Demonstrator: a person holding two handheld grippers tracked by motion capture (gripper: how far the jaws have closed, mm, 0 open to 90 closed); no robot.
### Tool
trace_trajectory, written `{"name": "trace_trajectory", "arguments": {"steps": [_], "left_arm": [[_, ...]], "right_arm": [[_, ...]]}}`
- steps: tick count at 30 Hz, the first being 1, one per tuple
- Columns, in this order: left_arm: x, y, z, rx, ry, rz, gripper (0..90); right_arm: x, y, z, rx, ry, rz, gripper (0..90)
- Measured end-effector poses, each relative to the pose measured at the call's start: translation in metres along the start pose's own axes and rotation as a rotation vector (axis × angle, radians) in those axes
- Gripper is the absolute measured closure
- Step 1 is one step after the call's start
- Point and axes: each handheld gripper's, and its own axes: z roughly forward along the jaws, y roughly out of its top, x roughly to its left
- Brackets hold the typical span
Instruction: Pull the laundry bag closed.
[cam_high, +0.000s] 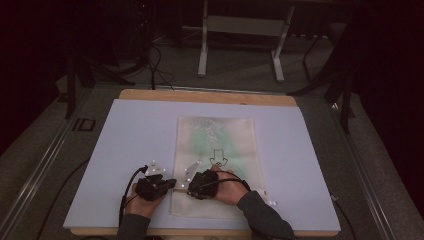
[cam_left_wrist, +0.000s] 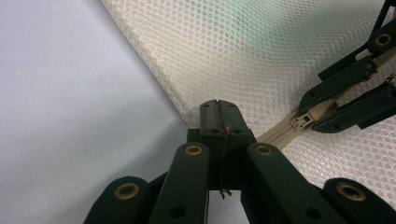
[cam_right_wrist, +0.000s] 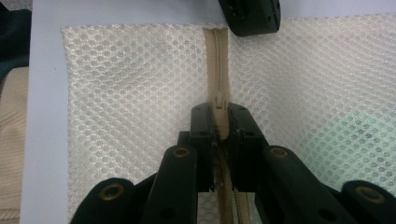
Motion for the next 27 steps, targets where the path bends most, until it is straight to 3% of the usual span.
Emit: {"name": "trace_trajectory", "arguments": {"steps": [27], "left_arm": [[-0.0003,-0.0002,-0.0001,0.000,0.002,0.005,89.4]], "right_arm": [[-0.0011,-0.0073,-0.0091,0.048,0.004,-0.012,82.1]]}}
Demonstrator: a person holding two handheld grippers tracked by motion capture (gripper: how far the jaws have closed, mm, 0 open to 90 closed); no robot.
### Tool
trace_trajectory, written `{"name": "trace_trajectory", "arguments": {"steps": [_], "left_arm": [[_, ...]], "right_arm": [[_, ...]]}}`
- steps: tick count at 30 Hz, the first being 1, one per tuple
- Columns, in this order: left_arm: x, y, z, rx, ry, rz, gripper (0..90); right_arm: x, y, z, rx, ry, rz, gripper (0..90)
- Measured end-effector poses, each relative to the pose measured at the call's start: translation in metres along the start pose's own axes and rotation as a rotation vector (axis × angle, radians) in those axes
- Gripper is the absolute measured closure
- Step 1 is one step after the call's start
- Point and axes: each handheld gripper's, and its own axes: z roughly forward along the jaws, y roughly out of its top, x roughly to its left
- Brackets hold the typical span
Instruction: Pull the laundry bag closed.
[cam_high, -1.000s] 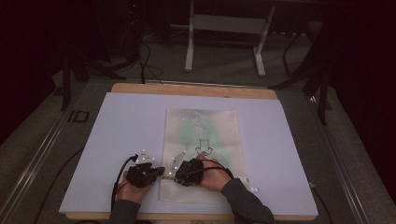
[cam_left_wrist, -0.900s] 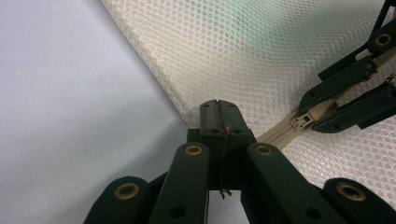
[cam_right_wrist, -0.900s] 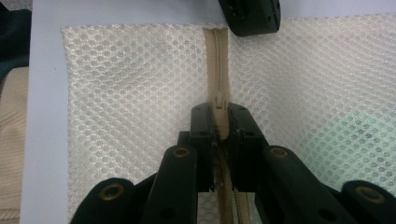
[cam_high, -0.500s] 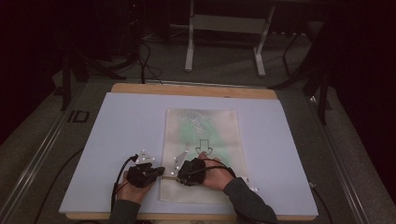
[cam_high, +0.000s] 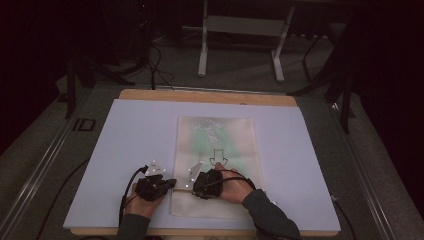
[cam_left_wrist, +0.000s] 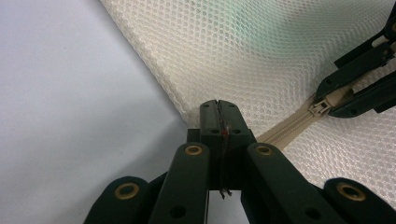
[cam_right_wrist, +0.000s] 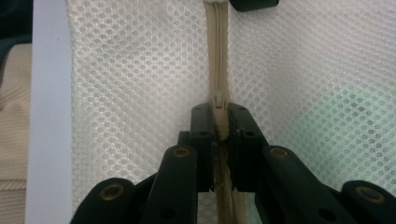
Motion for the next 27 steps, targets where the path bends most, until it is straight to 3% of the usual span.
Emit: {"name": "trace_trajectory", "arguments": {"steps": [27], "left_arm": [[0.0001,0.0001,-0.0001,0.001,-0.001,0.001,89.4]], "right_arm": [[0.0025,-0.0065,-0.0038,0.001,0.004,0.000,82.1]]}}
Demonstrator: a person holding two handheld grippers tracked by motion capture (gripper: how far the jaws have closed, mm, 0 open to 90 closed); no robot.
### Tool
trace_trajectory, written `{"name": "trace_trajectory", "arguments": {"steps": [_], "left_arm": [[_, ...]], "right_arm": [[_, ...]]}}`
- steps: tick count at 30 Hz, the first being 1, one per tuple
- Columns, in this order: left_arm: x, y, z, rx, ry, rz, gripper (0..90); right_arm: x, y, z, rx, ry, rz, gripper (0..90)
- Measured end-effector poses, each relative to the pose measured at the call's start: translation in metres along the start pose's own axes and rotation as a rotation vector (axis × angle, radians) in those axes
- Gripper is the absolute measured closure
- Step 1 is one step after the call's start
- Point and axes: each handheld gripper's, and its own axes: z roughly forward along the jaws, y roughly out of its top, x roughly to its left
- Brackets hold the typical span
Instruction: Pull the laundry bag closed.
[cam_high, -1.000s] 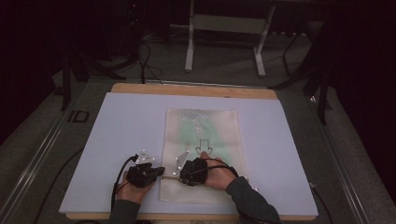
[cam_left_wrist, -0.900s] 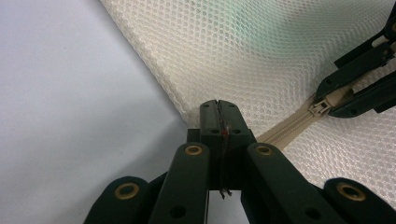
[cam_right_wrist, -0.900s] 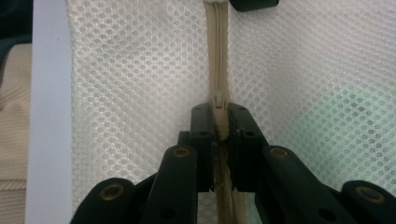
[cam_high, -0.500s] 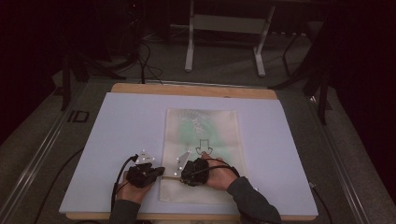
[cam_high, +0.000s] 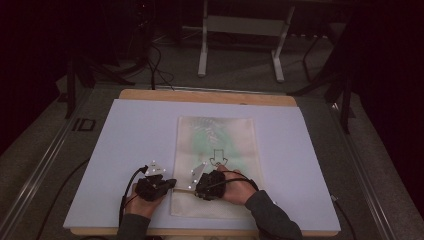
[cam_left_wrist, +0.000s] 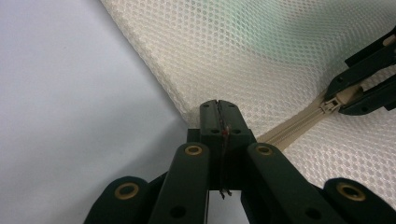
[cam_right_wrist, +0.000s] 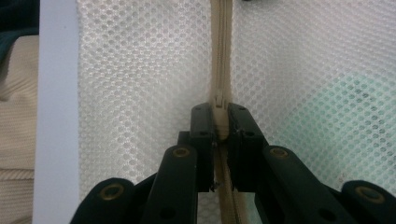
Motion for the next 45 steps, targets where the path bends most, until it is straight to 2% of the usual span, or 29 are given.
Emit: {"name": "trace_trajectory", "arguments": {"steps": [45], "left_arm": [[-0.001,0.000,0.000,-0.002,0.003,-0.001,89.4]], "right_arm": [[0.001,-0.022,-0.013,0.026,0.006,0.007,82.2]]}}
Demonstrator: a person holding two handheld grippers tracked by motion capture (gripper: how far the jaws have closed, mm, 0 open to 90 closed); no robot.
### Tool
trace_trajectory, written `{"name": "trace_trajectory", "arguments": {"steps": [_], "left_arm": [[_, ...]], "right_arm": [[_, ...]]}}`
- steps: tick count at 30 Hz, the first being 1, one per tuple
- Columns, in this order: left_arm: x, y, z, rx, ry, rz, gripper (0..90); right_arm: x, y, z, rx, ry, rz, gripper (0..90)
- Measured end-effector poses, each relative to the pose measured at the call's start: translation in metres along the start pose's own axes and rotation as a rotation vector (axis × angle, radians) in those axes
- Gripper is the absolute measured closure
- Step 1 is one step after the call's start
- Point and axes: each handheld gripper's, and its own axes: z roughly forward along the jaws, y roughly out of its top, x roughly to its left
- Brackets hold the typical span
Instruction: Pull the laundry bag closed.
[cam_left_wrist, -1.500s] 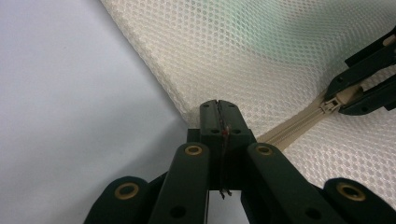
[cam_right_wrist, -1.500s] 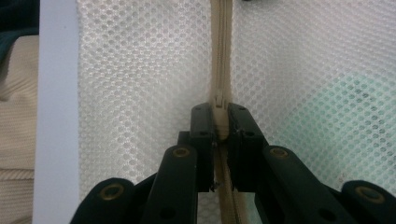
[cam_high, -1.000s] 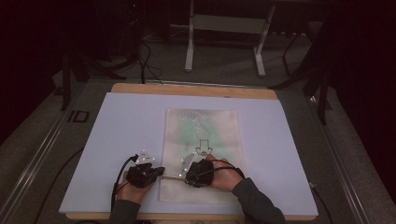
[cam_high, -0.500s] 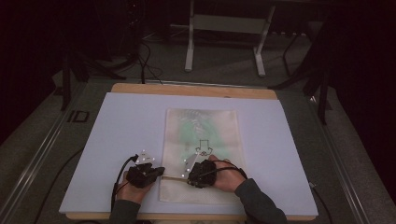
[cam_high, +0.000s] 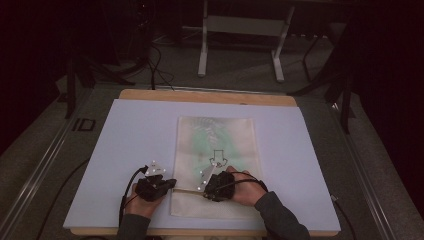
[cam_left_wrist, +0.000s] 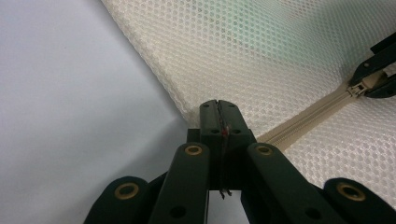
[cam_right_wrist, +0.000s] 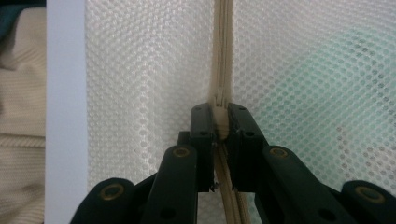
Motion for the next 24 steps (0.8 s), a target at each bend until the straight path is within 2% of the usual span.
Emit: {"name": "trace_trajectory", "arguments": {"steps": [24], "left_arm": [[-0.001,0.000,0.000,-0.001,0.002,0.000,89.4]], "right_arm": [[-0.001,-0.021,-0.007,0.000,0.010,0.032,82.1]]}}
